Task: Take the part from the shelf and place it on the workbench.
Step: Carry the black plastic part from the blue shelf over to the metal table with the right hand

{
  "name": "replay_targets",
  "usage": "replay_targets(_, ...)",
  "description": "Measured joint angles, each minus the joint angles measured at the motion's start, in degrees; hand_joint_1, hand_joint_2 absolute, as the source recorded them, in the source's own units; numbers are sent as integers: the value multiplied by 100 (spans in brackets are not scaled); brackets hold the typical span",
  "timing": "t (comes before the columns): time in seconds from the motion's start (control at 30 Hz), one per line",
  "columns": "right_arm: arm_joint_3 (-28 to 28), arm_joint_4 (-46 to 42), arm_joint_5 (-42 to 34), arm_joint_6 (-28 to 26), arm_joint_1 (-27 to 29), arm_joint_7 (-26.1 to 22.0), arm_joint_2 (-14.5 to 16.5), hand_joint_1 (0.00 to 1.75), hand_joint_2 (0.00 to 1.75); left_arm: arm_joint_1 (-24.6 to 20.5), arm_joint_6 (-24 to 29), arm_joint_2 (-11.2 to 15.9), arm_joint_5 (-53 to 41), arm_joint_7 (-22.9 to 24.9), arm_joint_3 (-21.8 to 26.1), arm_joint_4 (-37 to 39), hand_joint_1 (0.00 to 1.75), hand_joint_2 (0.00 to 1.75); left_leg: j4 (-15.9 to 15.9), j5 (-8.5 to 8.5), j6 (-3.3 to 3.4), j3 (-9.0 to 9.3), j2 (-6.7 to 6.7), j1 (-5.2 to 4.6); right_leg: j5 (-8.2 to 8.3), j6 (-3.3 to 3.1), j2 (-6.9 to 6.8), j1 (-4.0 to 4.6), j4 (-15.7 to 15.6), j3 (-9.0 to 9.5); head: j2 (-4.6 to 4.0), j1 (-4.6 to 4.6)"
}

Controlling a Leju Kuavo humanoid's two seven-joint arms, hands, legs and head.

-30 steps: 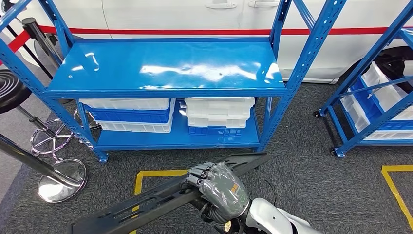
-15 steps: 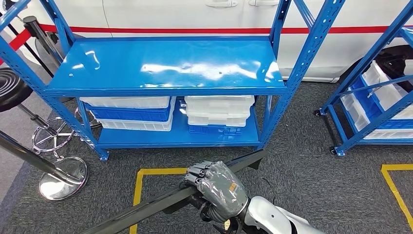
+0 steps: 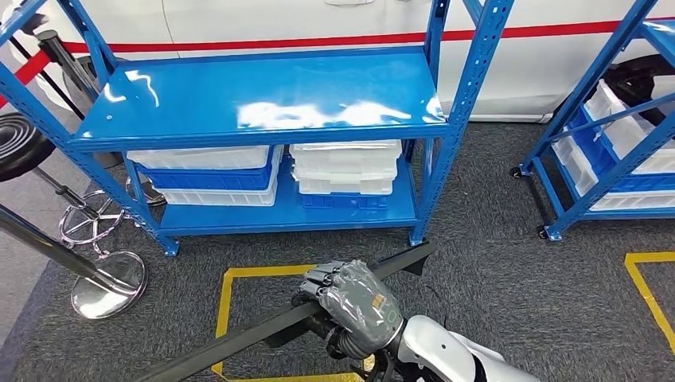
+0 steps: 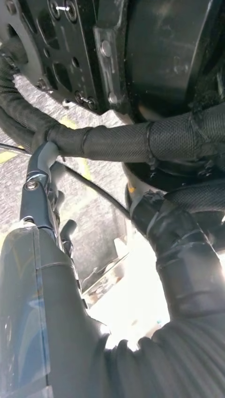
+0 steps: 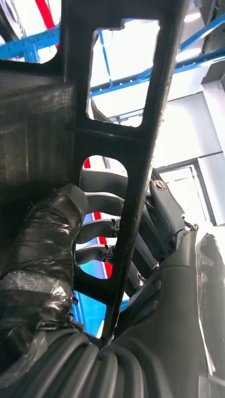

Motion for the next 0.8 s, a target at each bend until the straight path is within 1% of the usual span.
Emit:
replay_targets(0.03, 0, -1, 13, 41, 2, 4, 21, 175, 175, -52, 91, -146, -295, 171, 38, 225, 0, 175, 331, -280, -18, -99, -2, 0, 59, -19, -5, 8, -1, -73, 0, -1)
replay_targets(0.07, 0, -2, 46, 92, 11, 14, 49, 175, 175, -132, 136, -378, -617, 344, 82, 617, 0, 175, 675, -515, -28, -175, -3, 0, 120, -29, -11, 16, -1, -154, 0, -1)
replay_targets(0.1, 0, -7, 92, 150, 26, 27, 80, 175, 175, -239, 80, -688, -858, 470, 128, 1170, 0, 175, 913, -658, -29, -189, -2, 0, 181, -31, -18, 26, 1, -238, 0, -1)
replay_targets(0.13, 0, -16, 139, 201, 43, 40, 111, 175, 175, -346, -73, -995, -989, 514, 167, 1779, 0, 175, 960, -695, -17, -103, -2, 1, 242, -30, -26, 37, 3, -319, 1, 0)
replay_targets(0.17, 0, -27, 174, 239, 59, 50, 137, 175, 175, -445, -245, -1276, -1030, 505, 201, 2348, 0, 175, 781, -641, 4, 103, -2, 0, 302, -26, -32, 49, 4, -396, 0, 1)
replay_targets(0.2, 0, -42, 197, 262, 68, 55, 160, 175, 175, -528, -389, -1506, -1032, 480, 236, 2819, 0, 175, 410, -532, 31, 411, -3, -3, 361, -19, -35, 61, 6, -463, -1, 1)
replay_targets(0.23, 0, -59, 209, 272, 73, 57, 179, 175, 175, -596, -476, -1680, -1035, 456, 267, 3165, 0, 175, -21, -460, 54, 713, -8, -9, 422, -6, -35, 71, 4, -516, -1, 1)
replay_targets(0.27, -1, -75, 218, 277, 77, 59, 192, 175, 175, -648, -518, -1833, -1038, 441, 290, 3450, 0, 175, -365, -380, 73, 932, -14, -27, 480, 15, -31, 81, -4, -550, -1, 2)
replay_targets(0.3, -1, -89, 230, 278, 82, 59, 205, 175, 175, -682, -527, -1960, -1041, 432, 302, 3680, 0, 175, -575, -334, 89, 1047, -18, -45, 538, 43, -26, 89, -19, -568, 0, 2)
replay_targets(0.33, -2, -99, 244, 281, 92, 60, 217, 175, 175, -704, -524, -2069, -1044, 426, 307, 3872, 0, 175, -643, -310, 104, 1053, -21, -65, 596, 76, -21, 91, -44, -574, 0, 2)
replay_targets(0.37, -2, -104, 260, 290, 103, 59, 225, 175, 175, -714, -512, -2153, -1043, 427, 311, 4034, 0, 175, -633, -242, 126, 1025, -19, -82, 653, 112, -16, 92, -78, -570, -1, 1)
replay_targets(0.4, -4, -107, 273, 303, 115, 56, 231, 175, 175, -720, -500, -2215, -1040, 429, 314, 4151, 0, 175, -644, -186, 159, 998, -12, -70, 694, 148, -10, 92, -100, -580, -1, 3)
replay_targets(0.43, -11, -108, 279, 320, 127, 53, 234, 175, 175, -737, -489, -2268, -1036, 434, 317, 4254, 0, 175, -657, -118, 197, 961, 2, -63, 646, 181, -2, 88, -80, -601, -1, 3)
replay_targets(0.47, -22, -109, 281, 337, 135, 47, 233, 175, 175, -755, -484, -2309, -1032, 439, 320, 4341, 0, 175, -673, -41, 246, 913, 17, -53, 486, 206, 5, 85, 24, -643, -1, 4)
replay_targets(0.5, -36, -109, 281, 349, 139, 42, 233, 175, 175, -766, -484, -2349, -1031, 442, 321, 4415, 0, 175, -686, 34, 291, 849, 31, -45, 220, 225, 11, 82, 241, -710, -1, 7)
replay_targets(0.53, -51, -109, 281, 357, 142, 38, 232, 175, 175, -778, -484, -2385, -1030, 444, 323, 4482, 0, 175, -679, 98, 324, 775, 41, -58, -109, 237, 13, 76, 561, -784, 0, 5)
replay_targets(0.57, -60, -109, 281, 360, 144, 36, 232, 175, 175, -782, -484, -2415, -1030, 446, 324, 4539, 0, 175, -666, 159, 347, 691, 43, -70, -393, 247, 12, 75, 944, -856, 0, 6)
replay_targets(0.6, -66, -109, 281, 361, 147, 37, 232, 175, 175, -784, -484, -2440, -1030, 447, 325, 4588, 0, 175, -650, 215, 352, 600, 45, -82, -558, 254, 11, 75, 1285, -890, 0, 5)
replay_targets(0.63, -68, -109, 281, 361, 151, 37, 231, 175, 175, -785, -484, -2465, -1030, 447, 325, 4629, 0, 175, -627, 266, 352, 509, 48, -95, -592, 253, 10, 76, 1490, -854, -1, 5)
replay_targets(0.67, -69, -109, 281, 361, 154, 37, 231, 175, 175, -788, -484, -2487, -1030, 448, 325, 4664, 0, 175, -600, 309, 350, 421, 50, -107, -515, 241, 10, 80, 1501, -723, -1, 5)
replay_targets(0.7, -71, -109, 281, 361, 155, 37, 231, 175, 175, -791, -484, -2507, -1030, 448, 326, 4690, 0, 175, -568, 343, 346, 344, 51, -119, -379, 215, 10, 90, 1288, -491, -1, 5)
replay_targets(0.73, -74, -110, 281, 361, 153, 37, 231, 175, 175, -796, -484, -2532, -1030, 448, 329, 4709, 0, 175, -535, 371, 341, 282, 51, -124, -294, 163, 8, 107, 902, -189, -1, 4)
replay_targets(0.77, -80, -111, 281, 361, 149, 37, 232, 175, 175, -801, -485, -2558, -1030, 448, 332, 4724, 0, 175, -504, 398, 327, 235, 50, -132, -276, 112, 4, 127, 473, 109, 0, 3)
replay_targets(0.8, -87, -114, 281, 361, 146, 37, 233, 175, 175, -803, -483, -2578, -1030, 448, 334, 4740, 0, 175, -490, 432, 303, 204, 50, -129, -292, 72, 0, 150, 132, 331, 0, 3)
